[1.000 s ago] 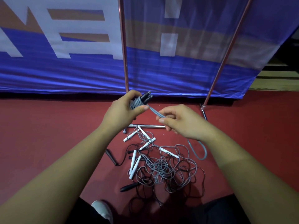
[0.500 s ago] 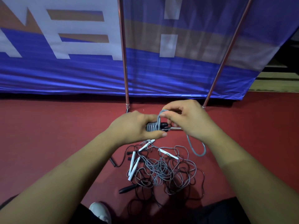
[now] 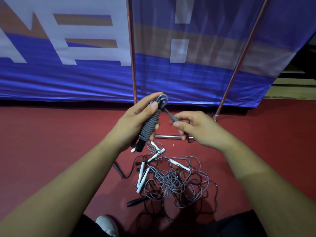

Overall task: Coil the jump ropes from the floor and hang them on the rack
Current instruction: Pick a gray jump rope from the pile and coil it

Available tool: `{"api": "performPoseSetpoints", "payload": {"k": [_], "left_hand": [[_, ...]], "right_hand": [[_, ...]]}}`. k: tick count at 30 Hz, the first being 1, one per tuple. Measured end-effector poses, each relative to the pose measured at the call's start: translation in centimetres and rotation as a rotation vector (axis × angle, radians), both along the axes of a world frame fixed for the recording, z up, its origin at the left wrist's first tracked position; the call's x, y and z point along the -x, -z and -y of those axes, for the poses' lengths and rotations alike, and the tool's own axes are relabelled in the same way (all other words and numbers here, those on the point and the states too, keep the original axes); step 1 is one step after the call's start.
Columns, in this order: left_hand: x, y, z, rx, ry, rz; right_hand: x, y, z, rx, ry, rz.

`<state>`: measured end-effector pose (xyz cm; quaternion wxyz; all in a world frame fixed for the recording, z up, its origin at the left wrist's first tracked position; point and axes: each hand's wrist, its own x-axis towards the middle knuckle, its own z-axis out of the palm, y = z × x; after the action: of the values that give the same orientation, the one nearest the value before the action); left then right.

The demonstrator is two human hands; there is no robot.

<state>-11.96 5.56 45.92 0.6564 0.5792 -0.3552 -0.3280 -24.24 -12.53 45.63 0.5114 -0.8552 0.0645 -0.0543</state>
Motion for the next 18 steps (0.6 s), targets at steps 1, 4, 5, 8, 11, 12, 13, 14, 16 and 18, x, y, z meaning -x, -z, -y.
{"api": "performPoseSetpoints", "payload": {"k": [1, 4, 5, 8, 11, 12, 13, 14, 16, 18], "left_hand": [[-0.1, 0.0, -0.1, -0.004, 0.008, -0.008], [-0.2, 0.1, 0.1, -0.018, -0.010, -0.058], [-0.2, 0.2, 0.1, -0.023, -0.022, -0.082], [-0.3, 0.3, 0.3, -0.016, -0.058, -0.157], [-0.8, 0.5, 0.4, -0.032, -0.123, -0.174], [-0.8, 0.5, 0.4, -0.052, -0.141, -0.157], [-0.9, 0.5, 0.5, -0.075, -0.157, -0.134], [-0.9, 0.5, 0.6, -0.101, -0.175, -0.106], [-1.2, 0.7, 0.7, -0.170, -0.225, 0.010], [-1.6, 1.1, 0.7, -0.243, -0.255, 0.218]], "right_hand": [[0.0, 0.0, 0.0, 0.021, 0.007, -0.009], [0.1, -0.2, 0.1, 0.046, 0.056, -0.014], [0.2, -0.3, 0.1, 0.058, 0.066, -0.009], [0.4, -0.3, 0.0, 0.147, 0.087, -0.014], [0.5, -0.5, -0.1, 0.155, 0.141, -0.010], [0.5, -0.7, -0.1, 0.164, 0.149, 0.003], [0.5, -0.9, -0.3, 0.192, 0.150, 0.008], [0.5, -1.3, -0.5, 0.222, 0.146, 0.010], [0.4, -1.8, -0.9, 0.272, 0.127, 0.014], [0.4, -2.0, -1.2, 0.320, 0.101, 0.015]]}}
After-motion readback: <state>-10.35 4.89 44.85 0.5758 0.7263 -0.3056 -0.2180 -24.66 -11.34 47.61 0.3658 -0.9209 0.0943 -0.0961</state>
